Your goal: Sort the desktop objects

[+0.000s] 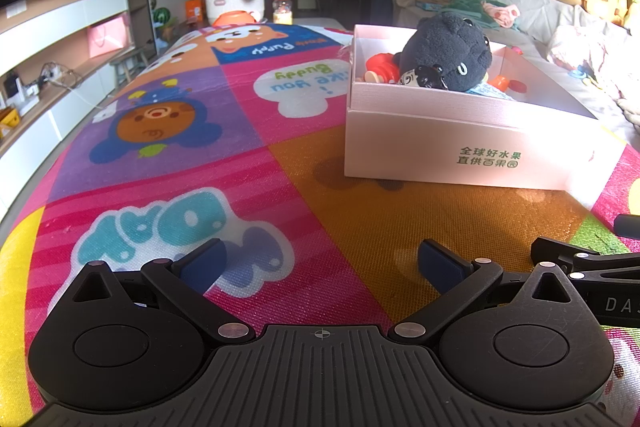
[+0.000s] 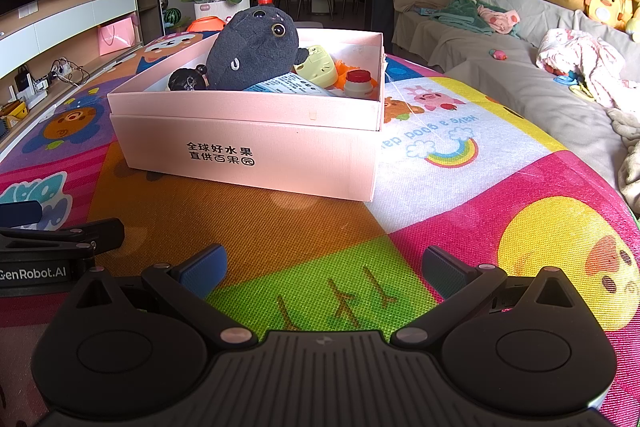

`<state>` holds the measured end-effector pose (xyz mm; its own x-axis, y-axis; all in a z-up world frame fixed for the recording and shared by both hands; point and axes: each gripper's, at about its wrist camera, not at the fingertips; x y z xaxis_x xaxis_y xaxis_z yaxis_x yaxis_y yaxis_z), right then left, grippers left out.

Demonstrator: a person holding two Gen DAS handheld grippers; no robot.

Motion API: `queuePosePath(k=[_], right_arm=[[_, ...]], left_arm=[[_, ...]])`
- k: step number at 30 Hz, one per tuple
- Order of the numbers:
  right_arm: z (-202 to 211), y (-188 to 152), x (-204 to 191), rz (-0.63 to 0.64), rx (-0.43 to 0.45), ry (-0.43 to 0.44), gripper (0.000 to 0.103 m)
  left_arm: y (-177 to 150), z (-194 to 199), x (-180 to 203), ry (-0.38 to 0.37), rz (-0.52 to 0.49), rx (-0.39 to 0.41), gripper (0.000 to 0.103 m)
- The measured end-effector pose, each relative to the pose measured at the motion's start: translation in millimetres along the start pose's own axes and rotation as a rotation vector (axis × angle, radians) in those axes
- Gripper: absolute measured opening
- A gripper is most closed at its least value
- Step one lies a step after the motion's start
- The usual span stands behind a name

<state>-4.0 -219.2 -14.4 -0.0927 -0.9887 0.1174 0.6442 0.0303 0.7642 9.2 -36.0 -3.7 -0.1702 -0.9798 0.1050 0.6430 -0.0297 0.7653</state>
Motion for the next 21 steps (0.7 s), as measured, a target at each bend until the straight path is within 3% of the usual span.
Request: queuePosePath(k=[21], right_arm=[[0.1,-0.1,0.1,0.0,0.0,0.0,0.103]], left_arm=[[0.2,-0.9,-1.3,0.0,0.0,0.0,0.103]])
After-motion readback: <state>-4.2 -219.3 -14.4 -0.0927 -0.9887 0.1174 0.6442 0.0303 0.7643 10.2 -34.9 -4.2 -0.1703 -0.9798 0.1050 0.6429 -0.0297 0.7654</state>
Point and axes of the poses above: each gripper's, at about its wrist camera, not at the fingertips, and z roughly against the way its jaws point, x to its right, y to its top, and after that the axes turned 11 degrees about -y, right-handed
